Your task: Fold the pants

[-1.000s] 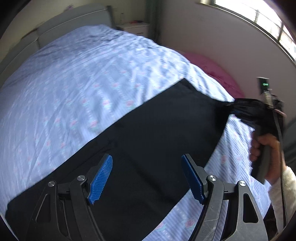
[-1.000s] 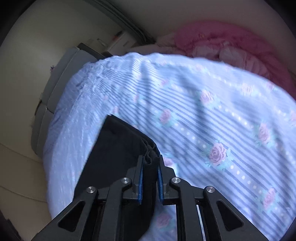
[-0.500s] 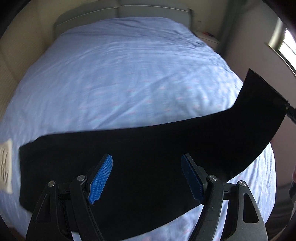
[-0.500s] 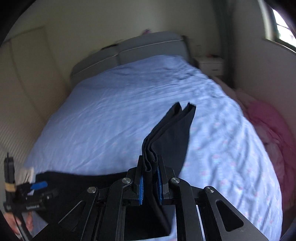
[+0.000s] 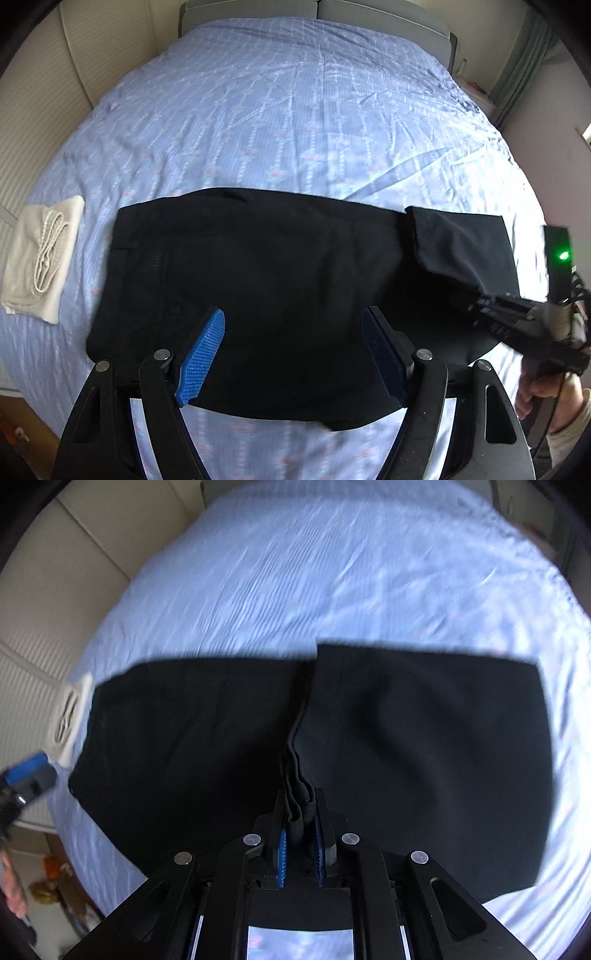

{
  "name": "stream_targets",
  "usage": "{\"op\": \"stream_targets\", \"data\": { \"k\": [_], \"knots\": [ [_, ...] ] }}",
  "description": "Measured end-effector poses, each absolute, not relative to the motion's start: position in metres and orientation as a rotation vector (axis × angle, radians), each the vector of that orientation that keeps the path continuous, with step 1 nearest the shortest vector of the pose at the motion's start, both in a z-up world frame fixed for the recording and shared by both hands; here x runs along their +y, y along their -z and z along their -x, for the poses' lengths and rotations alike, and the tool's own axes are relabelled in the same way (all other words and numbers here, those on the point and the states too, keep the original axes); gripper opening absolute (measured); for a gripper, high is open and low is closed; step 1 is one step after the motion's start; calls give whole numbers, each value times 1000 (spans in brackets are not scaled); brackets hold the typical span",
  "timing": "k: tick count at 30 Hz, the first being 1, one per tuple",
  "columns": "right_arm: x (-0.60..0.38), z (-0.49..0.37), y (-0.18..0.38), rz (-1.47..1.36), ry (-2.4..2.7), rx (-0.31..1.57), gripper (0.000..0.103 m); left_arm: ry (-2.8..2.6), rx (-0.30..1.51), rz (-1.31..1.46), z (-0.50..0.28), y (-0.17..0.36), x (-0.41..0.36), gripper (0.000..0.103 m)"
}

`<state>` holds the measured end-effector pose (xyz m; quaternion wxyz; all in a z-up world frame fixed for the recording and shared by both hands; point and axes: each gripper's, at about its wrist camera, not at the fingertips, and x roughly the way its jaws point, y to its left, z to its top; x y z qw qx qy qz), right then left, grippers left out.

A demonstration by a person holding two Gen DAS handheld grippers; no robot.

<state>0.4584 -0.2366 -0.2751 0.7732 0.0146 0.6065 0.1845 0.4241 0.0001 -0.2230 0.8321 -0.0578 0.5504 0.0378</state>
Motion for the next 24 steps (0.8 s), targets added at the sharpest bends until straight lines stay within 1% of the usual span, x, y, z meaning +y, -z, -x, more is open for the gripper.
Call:
{"op": "stream_targets", "data": {
  "k": [3, 7, 18, 19, 21, 23, 24],
  "knots": [
    [-212, -445, 289, -28, -404, 1353, 14, -74, 1176, 132, -417, 227, 22, 76],
    [-188, -439, 294, -8, -375, 1372, 14, -69, 1186, 153, -409, 229, 42, 76],
    [-154, -442, 289, -21, -315, 1379, 15, -32, 1196, 170, -414, 231, 86, 76],
    [-151, -442, 291, -8, -305, 1380, 18, -32, 1193, 170, -414, 230, 88, 76],
    [-140, -440, 296, 12, -284, 1404, 22, -27, 1189, 166, -416, 229, 93, 76],
    [-132, -437, 304, -20, -303, 1452, 39, -21, 1187, 163, -416, 228, 97, 76],
    [-130, -433, 306, -50, -312, 1476, 43, -20, 1185, 163, -416, 227, 99, 77]
  ]
}}
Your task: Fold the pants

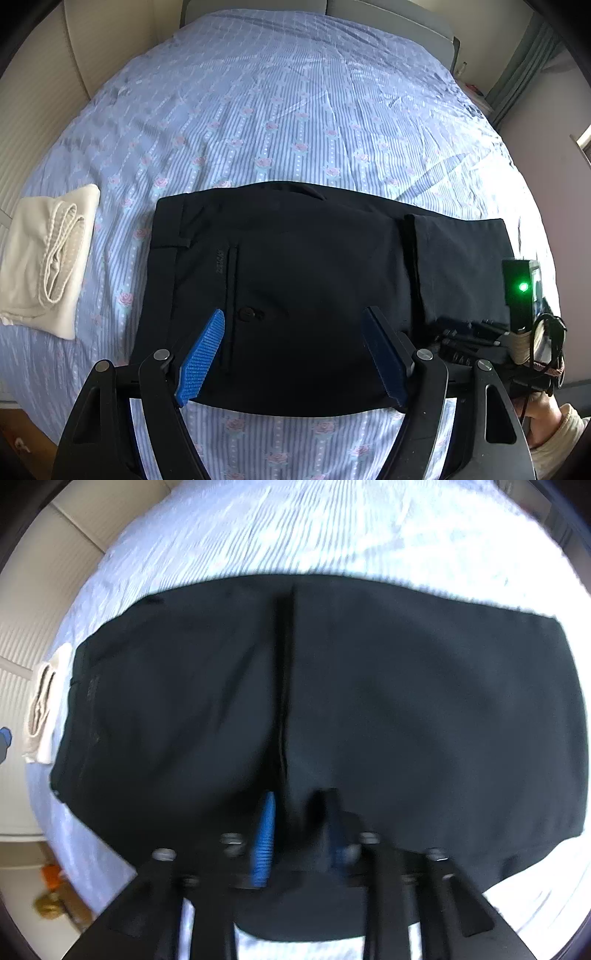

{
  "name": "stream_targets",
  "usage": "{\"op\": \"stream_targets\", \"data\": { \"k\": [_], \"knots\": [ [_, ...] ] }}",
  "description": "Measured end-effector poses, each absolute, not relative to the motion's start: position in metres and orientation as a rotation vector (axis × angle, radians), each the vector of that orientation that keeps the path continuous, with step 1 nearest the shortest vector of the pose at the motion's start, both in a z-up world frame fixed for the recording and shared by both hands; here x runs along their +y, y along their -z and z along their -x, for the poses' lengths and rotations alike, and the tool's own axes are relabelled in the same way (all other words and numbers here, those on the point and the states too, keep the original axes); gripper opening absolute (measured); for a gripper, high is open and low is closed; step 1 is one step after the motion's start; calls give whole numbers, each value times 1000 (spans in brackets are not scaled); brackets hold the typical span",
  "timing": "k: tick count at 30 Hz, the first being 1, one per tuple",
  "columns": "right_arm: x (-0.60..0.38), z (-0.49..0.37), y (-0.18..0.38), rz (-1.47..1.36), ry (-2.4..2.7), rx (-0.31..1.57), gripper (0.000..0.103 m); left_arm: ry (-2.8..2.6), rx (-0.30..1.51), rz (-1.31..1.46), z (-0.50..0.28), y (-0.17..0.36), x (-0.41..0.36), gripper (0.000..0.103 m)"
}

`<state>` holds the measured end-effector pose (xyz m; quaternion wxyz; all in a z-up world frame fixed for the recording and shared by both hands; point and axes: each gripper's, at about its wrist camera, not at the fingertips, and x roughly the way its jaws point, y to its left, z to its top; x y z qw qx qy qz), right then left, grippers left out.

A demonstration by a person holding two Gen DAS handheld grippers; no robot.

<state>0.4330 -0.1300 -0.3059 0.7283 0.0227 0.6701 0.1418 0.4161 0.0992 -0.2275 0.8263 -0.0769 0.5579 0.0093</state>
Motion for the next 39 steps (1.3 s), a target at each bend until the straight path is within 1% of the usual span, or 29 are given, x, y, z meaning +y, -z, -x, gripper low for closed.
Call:
{"op": "stream_targets", "data": {
  "k": [2, 7, 12, 16, 18, 22, 24, 26, 29, 33, 39],
  "knots": [
    [-121, -424, 305, -48, -323, 1468, 51, -21, 1183, 169, -414, 227, 105, 78],
    [-103, -390, 302, -84, -442, 1552, 52, -49, 1202, 196, -400, 234, 126, 78],
    [-98, -359, 274, -115, -389, 1534, 52, -107, 1221, 264, -374, 243, 160, 78],
    [-94, -349, 252, -168, -336, 1531, 58, -156, 1232, 307, -350, 249, 191, 80],
    [-86, -346, 243, -188, -329, 1536, 58, -187, 1247, 330, -338, 253, 208, 80],
    [-62, -345, 223, -122, -332, 1506, 58, -200, 1268, 400, -318, 254, 235, 80],
    [-49, -342, 212, -72, -340, 1476, 58, -195, 1271, 420, -309, 255, 244, 82],
    [-40, -339, 205, -28, -344, 1459, 60, -180, 1275, 461, -304, 260, 252, 83],
    [-25, -338, 201, 17, -355, 1454, 61, -162, 1271, 565, -298, 274, 264, 82],
    [-13, -340, 200, 88, -332, 1448, 61, -143, 1280, 718, -300, 306, 278, 82],
    [-5, -345, 200, 126, -287, 1442, 61, -114, 1287, 792, -316, 333, 280, 80]
  ]
}}
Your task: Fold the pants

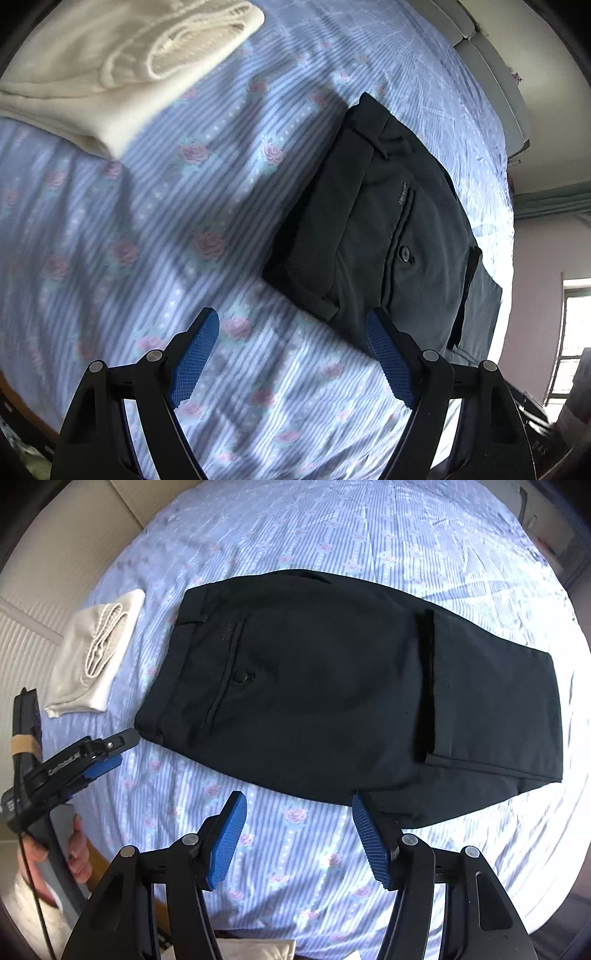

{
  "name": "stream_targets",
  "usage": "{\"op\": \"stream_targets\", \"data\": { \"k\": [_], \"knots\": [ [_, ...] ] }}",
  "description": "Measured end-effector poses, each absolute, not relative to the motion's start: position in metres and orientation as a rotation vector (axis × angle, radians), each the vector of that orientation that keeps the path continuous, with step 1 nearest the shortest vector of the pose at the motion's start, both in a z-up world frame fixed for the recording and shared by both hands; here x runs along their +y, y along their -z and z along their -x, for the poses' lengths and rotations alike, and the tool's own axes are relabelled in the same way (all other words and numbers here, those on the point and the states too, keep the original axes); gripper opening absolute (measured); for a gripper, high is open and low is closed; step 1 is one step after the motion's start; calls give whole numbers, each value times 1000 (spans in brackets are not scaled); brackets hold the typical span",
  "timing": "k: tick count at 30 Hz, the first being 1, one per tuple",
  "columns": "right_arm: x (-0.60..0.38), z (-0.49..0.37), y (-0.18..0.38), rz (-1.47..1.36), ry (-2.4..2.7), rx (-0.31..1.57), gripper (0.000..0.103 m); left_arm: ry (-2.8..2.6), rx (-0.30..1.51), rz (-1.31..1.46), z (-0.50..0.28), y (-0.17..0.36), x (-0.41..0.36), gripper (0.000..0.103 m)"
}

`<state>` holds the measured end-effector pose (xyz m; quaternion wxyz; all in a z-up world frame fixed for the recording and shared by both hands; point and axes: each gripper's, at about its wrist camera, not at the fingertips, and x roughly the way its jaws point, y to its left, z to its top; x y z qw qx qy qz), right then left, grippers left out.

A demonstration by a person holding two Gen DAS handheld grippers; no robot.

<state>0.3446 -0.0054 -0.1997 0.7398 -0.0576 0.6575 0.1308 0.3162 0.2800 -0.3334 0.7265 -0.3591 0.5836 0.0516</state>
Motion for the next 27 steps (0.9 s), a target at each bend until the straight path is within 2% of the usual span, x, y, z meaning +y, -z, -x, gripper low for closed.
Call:
{"op": "stream_targets", "data": {
  "k": [2, 6, 13, 18, 23, 25, 27],
  "knots": [
    [-5, -346, 201, 117, -274, 1450, 61, -95, 1279, 854, -321, 342, 283, 75],
    [-2, -349, 202, 114, -267, 1448, 61, -72, 1263, 950, -328, 358, 283, 74],
    [4, -350, 201, 116, -264, 1445, 61, -67, 1301, 1025, -340, 387, 273, 62],
    [8, -349, 202, 127, -265, 1447, 61, -49, 1285, 1080, -352, 398, 272, 59],
    [8, -347, 207, 125, -255, 1458, 61, -10, 1223, 1203, -352, 401, 278, 33],
    [8, -345, 208, 116, -261, 1457, 61, 23, 1186, 1223, -349, 394, 280, 27],
    [5, -344, 207, 104, -267, 1456, 61, 85, 1118, 1264, -346, 380, 281, 26]
  ]
}}
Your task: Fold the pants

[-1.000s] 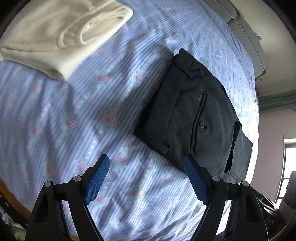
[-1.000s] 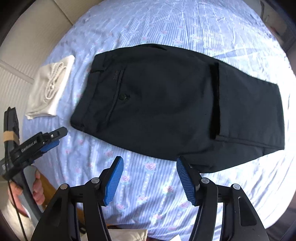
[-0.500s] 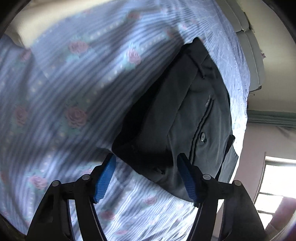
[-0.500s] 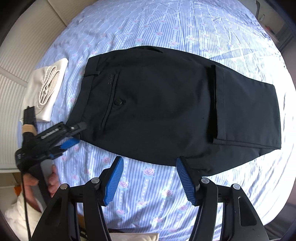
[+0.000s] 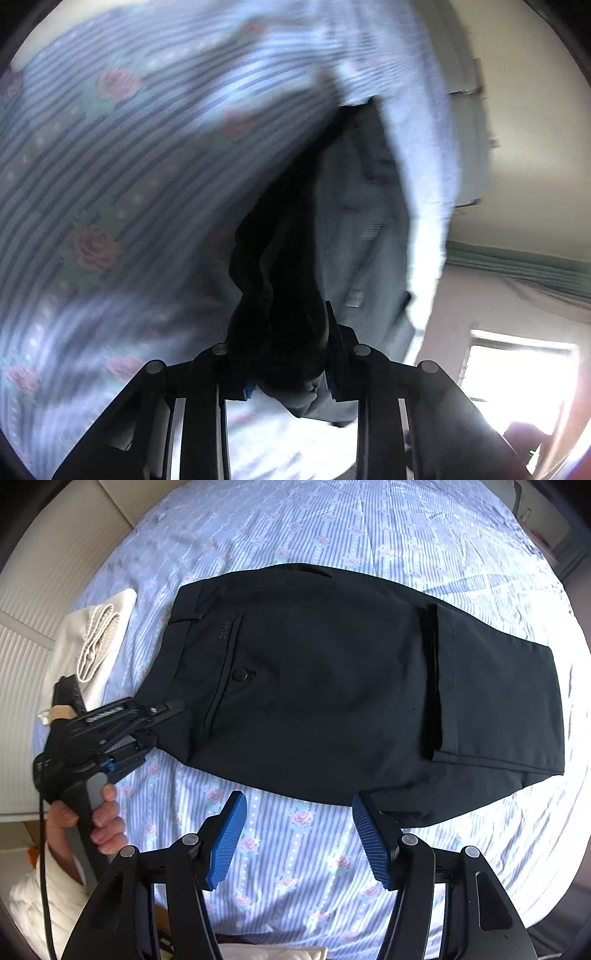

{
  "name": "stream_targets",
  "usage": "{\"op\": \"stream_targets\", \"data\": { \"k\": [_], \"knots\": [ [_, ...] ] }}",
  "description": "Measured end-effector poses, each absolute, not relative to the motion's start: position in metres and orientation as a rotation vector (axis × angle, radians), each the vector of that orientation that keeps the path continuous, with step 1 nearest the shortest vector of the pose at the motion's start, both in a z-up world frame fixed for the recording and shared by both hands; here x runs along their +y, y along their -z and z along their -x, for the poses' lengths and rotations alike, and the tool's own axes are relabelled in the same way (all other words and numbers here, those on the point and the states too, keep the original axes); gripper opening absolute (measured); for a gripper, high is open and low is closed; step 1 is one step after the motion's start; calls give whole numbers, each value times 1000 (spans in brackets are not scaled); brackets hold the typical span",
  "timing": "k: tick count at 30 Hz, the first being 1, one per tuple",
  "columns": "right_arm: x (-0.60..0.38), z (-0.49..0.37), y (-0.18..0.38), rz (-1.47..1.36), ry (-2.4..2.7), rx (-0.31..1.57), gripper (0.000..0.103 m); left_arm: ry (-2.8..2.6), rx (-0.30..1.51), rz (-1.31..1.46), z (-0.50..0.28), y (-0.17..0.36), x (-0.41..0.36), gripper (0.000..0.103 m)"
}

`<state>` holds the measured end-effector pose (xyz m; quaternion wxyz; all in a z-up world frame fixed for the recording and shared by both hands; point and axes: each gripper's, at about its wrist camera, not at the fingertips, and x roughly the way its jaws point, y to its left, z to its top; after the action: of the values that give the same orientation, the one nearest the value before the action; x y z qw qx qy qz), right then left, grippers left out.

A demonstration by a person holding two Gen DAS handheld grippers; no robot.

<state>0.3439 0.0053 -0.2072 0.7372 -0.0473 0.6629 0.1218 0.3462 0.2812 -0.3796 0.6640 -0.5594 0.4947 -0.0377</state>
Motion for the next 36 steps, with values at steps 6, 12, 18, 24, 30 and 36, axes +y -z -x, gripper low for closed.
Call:
{"op": "stream_targets", "data": {
  "k": [6, 12, 18, 24, 30, 36],
  "knots": [
    [-9, -349, 207, 52, -245, 1457, 61, 111, 1103, 1196, -370, 365, 273, 27],
    [-14, -352, 206, 47, -235, 1451, 61, 10, 1197, 1149, -393, 378, 261, 23],
    [-46, -346, 197, -32, -245, 1425, 61, 14, 1140, 906, -403, 302, 235, 19],
    [-121, -337, 180, -194, -182, 1374, 61, 36, 1061, 491, -420, 210, 165, 19],
    [-204, -324, 166, -323, -114, 1305, 61, 124, 959, 269, -435, 135, 80, 19],
    [-285, -316, 154, -446, -74, 1247, 61, 201, 906, 162, -450, 93, -12, 19]
  ]
}}
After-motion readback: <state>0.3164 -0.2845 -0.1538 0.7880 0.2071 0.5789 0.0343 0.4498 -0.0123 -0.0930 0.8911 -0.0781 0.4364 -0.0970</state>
